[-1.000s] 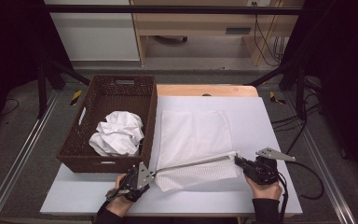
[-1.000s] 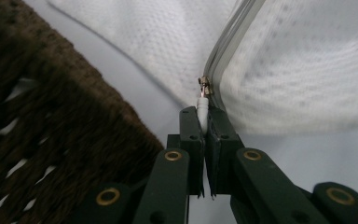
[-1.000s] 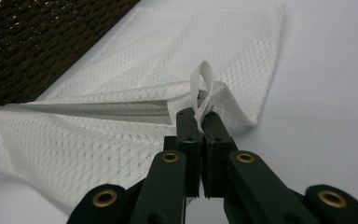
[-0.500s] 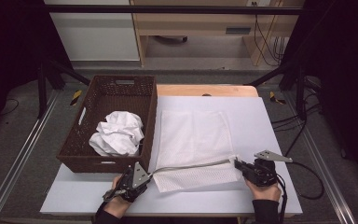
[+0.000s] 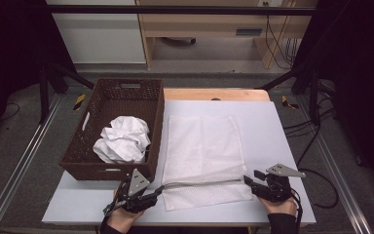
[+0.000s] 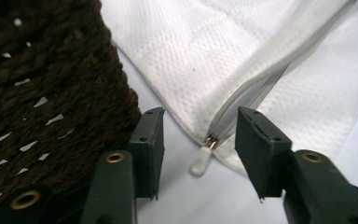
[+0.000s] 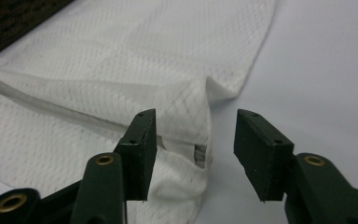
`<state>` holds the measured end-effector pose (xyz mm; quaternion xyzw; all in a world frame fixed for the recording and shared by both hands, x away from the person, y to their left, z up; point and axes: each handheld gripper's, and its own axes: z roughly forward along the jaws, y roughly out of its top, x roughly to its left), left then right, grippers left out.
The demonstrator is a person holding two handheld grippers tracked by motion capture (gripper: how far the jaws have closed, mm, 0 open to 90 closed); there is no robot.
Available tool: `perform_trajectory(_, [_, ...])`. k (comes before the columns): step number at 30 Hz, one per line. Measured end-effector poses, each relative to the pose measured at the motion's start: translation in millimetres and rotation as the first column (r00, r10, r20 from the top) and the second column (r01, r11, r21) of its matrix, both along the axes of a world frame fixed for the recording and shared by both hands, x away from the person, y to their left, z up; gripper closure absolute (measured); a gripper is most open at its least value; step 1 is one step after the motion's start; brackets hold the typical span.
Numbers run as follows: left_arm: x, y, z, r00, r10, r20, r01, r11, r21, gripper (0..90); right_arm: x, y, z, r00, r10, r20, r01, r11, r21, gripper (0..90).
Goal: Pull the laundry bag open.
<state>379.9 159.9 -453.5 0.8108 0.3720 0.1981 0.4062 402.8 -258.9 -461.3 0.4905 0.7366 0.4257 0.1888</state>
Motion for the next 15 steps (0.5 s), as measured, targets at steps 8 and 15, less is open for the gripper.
perform_trajectory(8, [-9.8, -18.1, -16.0, 0.9945, -0.018, -0.103, 0.019, 0.9998, 0.001, 51.8, 22.1, 9.2, 4.6, 0.9996, -0.01, 0.025, 0.01, 1.0, -0.004, 45.5])
perform_trajectory(15, [-10.5, -30.6, -27.0, 0.9935, -0.021, -0.112, 0.029, 0.9973, 0.067, 61.2, 50.7, 12.6, -10.2, 0.9986, -0.045, -0.028, 0.044, 0.998, -0.039, 47.7])
